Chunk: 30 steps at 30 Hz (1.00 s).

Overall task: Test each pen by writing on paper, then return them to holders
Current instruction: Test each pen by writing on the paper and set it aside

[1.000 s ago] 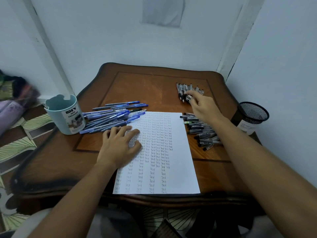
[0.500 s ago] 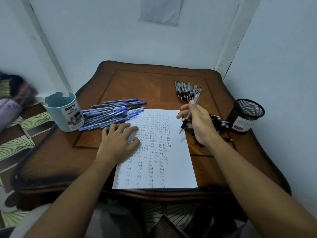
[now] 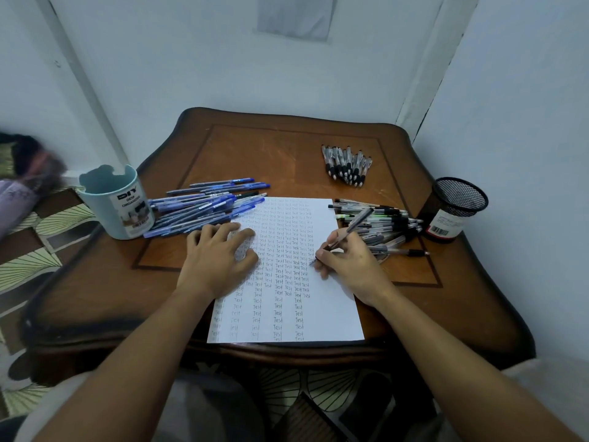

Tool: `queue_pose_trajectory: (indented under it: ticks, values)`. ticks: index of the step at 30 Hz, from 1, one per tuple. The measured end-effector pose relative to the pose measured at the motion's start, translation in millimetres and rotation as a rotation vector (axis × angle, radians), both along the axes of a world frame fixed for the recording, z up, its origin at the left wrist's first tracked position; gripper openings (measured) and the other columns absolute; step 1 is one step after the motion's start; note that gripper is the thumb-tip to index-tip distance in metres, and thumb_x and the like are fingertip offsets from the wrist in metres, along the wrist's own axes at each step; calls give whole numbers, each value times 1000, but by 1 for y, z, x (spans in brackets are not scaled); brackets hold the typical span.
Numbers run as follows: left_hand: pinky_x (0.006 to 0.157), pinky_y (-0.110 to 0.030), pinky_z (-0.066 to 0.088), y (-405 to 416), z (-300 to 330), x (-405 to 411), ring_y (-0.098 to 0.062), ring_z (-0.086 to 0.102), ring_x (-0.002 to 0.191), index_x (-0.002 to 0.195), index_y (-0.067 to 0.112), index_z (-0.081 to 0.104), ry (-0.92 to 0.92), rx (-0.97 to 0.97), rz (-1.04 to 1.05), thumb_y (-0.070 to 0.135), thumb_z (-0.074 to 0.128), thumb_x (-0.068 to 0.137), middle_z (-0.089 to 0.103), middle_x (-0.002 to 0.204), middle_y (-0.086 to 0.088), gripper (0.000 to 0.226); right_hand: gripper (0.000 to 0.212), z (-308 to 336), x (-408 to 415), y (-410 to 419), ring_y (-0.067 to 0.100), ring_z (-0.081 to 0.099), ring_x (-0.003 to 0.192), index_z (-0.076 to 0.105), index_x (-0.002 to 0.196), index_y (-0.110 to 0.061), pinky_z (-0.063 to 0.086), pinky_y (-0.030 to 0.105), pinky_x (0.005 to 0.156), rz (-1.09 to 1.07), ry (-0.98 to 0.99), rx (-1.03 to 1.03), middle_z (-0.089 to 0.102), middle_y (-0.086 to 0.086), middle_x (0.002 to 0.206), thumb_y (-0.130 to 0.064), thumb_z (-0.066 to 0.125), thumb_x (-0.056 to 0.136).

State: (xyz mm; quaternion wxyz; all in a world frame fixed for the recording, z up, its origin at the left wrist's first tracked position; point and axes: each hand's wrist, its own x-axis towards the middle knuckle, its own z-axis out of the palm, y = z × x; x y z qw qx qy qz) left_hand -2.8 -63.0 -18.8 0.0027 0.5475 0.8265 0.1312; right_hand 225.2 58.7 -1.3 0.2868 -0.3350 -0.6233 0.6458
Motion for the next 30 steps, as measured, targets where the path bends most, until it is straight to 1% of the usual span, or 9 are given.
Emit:
queue_pose_trajectory:
  ticks: [3,7,11,15,18,21,24,27,30]
  values:
    - [109,-45,19,0,1,0,-16,30,130,137,44,47,-2,0,-1,63,20,83,40,149,13,63,27,-1,3,-2,34,64,76,45,98,-10,54,42,68,37,-19,65,65,18,85,8,64,91]
    - [109,-45,19,0,1,0,-15,30,131,137,44,46,-4,-5,-2,63,18,82,40,149,13,65,26,-1,5,-4,35,62,75,46,98,-7,52,38,61,18,-20,89,63,20,85,10,64,90]
    - [109,-45,18,0,0,0,-15,30,130,137,44,46,-3,-7,-3,64,17,82,39,149,13,66,25,-6,4,-3,37,63,74,47,98,-8,53,46,68,8,-37,107,64,21,84,8,64,91]
    - [108,-45,18,0,0,0,-15,30,130,137,44,46,-1,-3,-2,64,18,82,40,149,13,65,25,-10,1,-3,35,65,75,47,97,-14,55,52,71,0,-87,171,65,18,84,3,65,92]
    - [108,-44,18,0,-1,0,-16,31,130,136,44,47,1,-3,2,64,17,81,40,149,13,66,26,-11,2,-1,37,64,75,47,96,-14,53,49,69,20,-100,172,66,16,83,3,66,91]
    - [108,-44,18,0,-1,0,-16,31,130,137,44,47,6,-4,2,64,16,81,41,149,13,67,26,-10,3,-1,38,65,77,47,97,-10,55,46,70,-1,-47,112,66,18,82,6,66,90]
    - [109,-45,17,1,0,0,-16,30,130,137,44,46,3,-5,1,64,16,81,40,149,13,67,24,-10,1,-2,38,67,76,48,97,-11,58,47,72,-12,-85,164,67,20,84,2,66,92]
    - [109,-45,17,0,-1,0,-17,30,131,137,44,46,0,-8,-1,64,16,81,40,149,12,67,24,-11,1,-2,36,64,74,46,97,-10,55,48,69,-26,-58,137,62,22,85,5,64,92]
    - [110,-45,17,-1,0,0,-16,29,131,138,44,46,0,-8,-3,65,15,81,39,149,13,68,24,-10,3,-1,33,61,73,46,99,-8,52,43,66,-3,-45,113,60,21,85,7,64,91]
